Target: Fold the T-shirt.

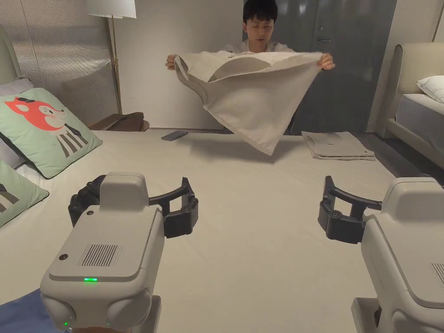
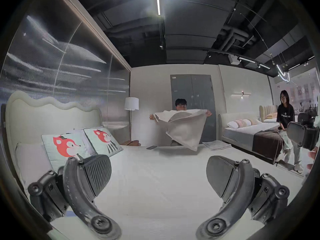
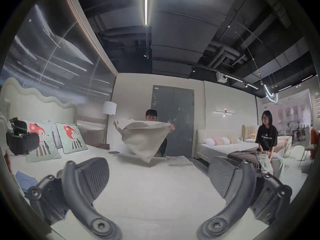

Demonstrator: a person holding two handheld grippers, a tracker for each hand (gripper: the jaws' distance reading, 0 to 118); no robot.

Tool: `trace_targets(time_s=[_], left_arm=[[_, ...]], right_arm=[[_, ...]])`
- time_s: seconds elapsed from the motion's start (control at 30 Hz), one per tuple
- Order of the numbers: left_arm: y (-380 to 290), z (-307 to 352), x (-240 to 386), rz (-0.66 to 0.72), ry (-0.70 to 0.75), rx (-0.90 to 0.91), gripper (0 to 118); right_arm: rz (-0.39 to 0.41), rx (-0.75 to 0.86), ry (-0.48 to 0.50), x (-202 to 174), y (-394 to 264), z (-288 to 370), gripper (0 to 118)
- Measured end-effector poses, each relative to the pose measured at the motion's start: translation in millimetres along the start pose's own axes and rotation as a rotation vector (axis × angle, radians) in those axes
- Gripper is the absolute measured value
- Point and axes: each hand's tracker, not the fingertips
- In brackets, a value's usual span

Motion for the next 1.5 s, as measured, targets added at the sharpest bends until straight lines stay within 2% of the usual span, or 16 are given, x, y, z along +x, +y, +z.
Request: trace_targets(time_s=[0.9,1.23,1.3,1.5], left_arm=[[0.5,5.5,-4.1,0.01,0.007,0.007,110],[2.3,7.0,-4.3,0.008,0.008,0.014,110],[3.0,7.3,-4.5,0.008,0.009,0.017,110],[4.5,8.6,-4.7,0.007,0.008,0.023,110]], right_arm=[[0.011,0.006,0.022,-4.9,2.0,3.6,115],[-0.028,-0.01,0.053,-0.1,9.6,4.7,115],[-0.046,-0.009,0.038,-0.3,10.2,4.5,115],[-0.023,-0.076,-0.013,-0.9,11.7,-2.0,115]])
